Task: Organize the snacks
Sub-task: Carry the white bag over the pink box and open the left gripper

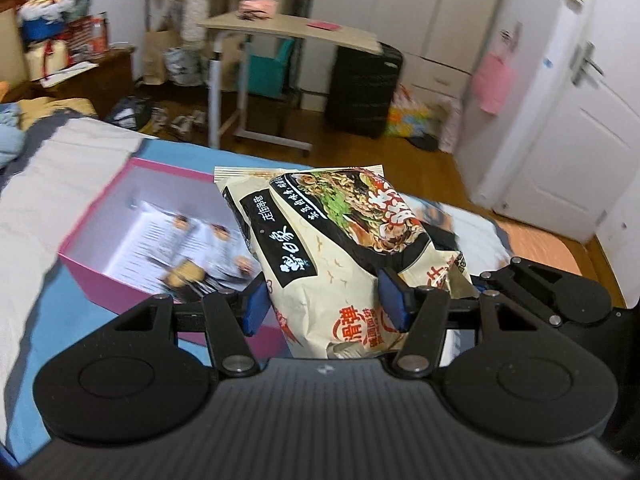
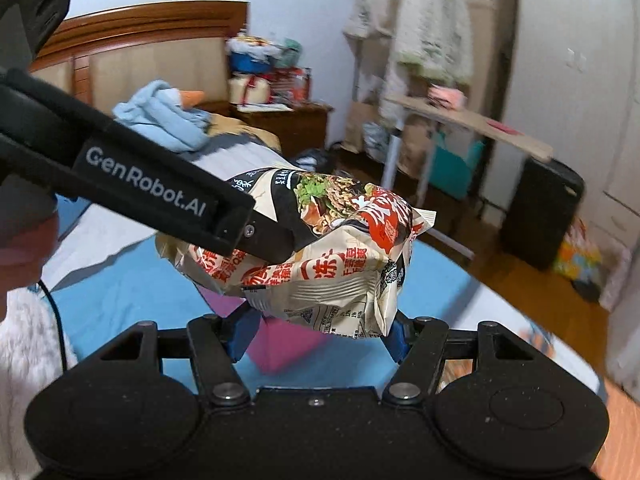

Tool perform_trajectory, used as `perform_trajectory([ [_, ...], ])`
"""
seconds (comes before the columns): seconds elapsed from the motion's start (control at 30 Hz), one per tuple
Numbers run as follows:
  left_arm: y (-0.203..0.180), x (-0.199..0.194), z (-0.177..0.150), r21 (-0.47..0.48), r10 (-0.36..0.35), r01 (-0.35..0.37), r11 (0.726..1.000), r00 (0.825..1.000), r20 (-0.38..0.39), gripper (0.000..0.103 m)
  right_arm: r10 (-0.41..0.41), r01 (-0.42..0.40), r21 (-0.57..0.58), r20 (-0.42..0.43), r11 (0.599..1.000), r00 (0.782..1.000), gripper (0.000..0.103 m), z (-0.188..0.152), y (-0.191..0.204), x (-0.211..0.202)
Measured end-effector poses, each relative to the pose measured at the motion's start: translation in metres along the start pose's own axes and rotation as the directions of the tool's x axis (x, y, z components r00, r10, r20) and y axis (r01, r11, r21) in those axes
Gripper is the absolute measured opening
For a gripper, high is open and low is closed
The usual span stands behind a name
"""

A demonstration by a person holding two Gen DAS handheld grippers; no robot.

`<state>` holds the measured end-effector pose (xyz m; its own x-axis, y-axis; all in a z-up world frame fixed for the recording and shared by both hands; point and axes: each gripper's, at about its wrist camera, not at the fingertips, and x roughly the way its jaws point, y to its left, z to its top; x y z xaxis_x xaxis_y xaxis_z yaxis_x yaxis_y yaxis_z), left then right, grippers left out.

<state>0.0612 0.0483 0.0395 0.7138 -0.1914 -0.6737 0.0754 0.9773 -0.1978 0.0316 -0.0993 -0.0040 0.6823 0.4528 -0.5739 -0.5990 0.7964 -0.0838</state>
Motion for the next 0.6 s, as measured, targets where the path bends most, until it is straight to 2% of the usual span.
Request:
perform_trajectory([
  [0.13,0.047,0.014,0.014,-0.066,0.035,-0.035,0.997,0.999,-0.009,0.056,0.065,-0.064,-0.057,0.014,0.996,0.998,0.069,0.019,0.004,0.039],
  [0.23,0.069,0.028,0.016,-0.074,0.085,-0.087,0.994,0.996,-0.025,0.056,0.127,-0.126,-0.082,0.018,0.989,0.992,0.069,0.024,0.007,0.071],
  [0.33,0.086,0.044,0.020,-0.085,0.113,-0.116,0.990,0.993,-0.036,0.056,0.156,-0.152,-0.108,0.034,0.982,0.987,0.068,0.024,0.013,0.094],
  [0.6,0.123,0.077,0.026,-0.099,0.174,-0.181,0.979,0.982,-0.073,0.057,0.252,-0.251,-0.069,0.013,0.966,0.968,0.069,0.030,0.012,0.146],
])
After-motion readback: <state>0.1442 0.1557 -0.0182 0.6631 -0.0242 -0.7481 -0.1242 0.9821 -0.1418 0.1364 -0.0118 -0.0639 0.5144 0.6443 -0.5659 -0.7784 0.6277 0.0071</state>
